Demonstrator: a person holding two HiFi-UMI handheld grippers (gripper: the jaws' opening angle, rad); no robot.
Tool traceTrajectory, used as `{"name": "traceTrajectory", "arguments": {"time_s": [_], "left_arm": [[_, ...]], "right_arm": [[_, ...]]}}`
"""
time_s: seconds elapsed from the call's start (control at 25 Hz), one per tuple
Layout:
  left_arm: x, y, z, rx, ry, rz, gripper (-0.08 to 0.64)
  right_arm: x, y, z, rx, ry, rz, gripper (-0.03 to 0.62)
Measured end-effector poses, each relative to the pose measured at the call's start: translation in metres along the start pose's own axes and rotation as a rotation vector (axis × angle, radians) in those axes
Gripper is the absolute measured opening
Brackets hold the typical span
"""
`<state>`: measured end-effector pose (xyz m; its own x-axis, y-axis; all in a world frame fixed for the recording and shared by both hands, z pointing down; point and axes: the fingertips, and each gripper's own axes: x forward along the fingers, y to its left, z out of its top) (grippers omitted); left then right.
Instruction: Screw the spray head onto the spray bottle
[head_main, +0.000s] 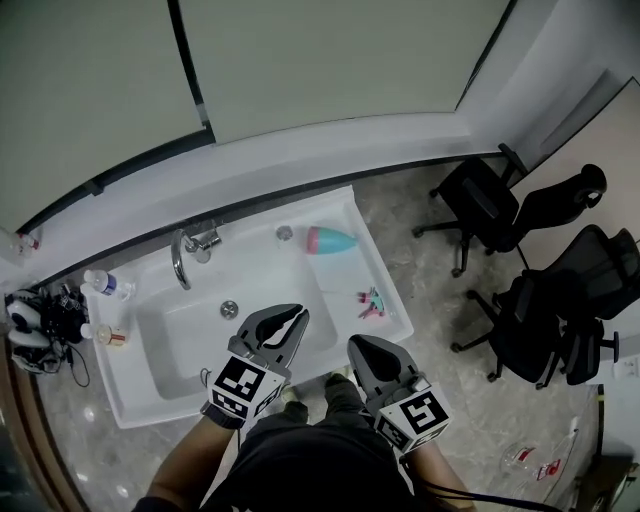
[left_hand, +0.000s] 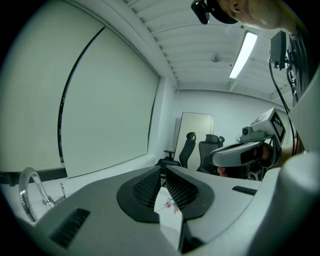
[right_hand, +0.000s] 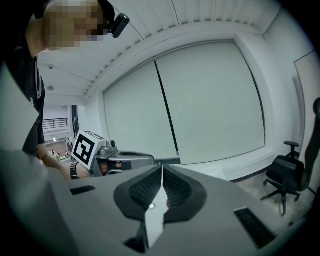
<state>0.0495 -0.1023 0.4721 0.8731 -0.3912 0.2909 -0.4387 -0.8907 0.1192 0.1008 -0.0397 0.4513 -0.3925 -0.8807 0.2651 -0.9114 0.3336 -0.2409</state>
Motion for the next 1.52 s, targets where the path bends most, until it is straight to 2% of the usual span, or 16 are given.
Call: {"name": "traceTrajectory", "arguments": {"time_s": [0.12, 0.28, 0.4, 0.48, 0.6, 0.76, 0.88, 0.96, 1.12, 1.28, 1.52], "left_arm": [[0.039, 0.015, -0.007, 0.021, 0.052, 0.003, 0.009], [0.097, 0.032, -0.028, 0.057, 0.157, 0.011, 0.081], [0.143, 0.052, -0.047, 0.112, 0.248, 0.023, 0.111], [0.174, 0.067, -0.064, 0.161, 0.319, 0.018, 0.139], [0.219, 0.088, -0.091, 0.27, 0.437, 0.007, 0.183], [0.264, 0.113, -0.127, 0.468, 0.614, -0.019, 0.253], [0.289, 0.131, -0.15, 0.597, 0.74, -0.039, 0.299], [0.301, 0.142, -0.165, 0.656, 0.816, -0.057, 0.332], [0.317, 0.158, -0.193, 0.71, 0.936, -0.103, 0.376], [0.33, 0.169, -0.215, 0.736, 1.014, -0.129, 0.409], [0.335, 0.174, -0.241, 0.753, 1.089, -0.178, 0.425]], "right_arm": [[0.008, -0.036, -0.015, 0.03, 0.046, -0.004, 0.0], [0.022, -0.087, -0.04, 0.021, 0.124, -0.002, 0.0], [0.034, -0.13, -0.064, 0.001, 0.199, -0.012, 0.002], [0.04, -0.155, -0.085, 0.013, 0.252, -0.013, 0.027], [0.049, -0.188, -0.122, 0.034, 0.342, -0.016, 0.052], [0.058, -0.224, -0.173, 0.061, 0.464, -0.027, 0.095], [0.066, -0.242, -0.195, 0.076, 0.521, -0.029, 0.109], [0.073, -0.25, -0.201, 0.093, 0.532, -0.027, 0.109], [0.082, -0.26, -0.206, 0.129, 0.539, -0.025, 0.109], [0.085, -0.269, -0.217, 0.149, 0.579, -0.038, 0.109], [0.087, -0.278, -0.241, 0.098, 0.698, -0.062, 0.112]]}}
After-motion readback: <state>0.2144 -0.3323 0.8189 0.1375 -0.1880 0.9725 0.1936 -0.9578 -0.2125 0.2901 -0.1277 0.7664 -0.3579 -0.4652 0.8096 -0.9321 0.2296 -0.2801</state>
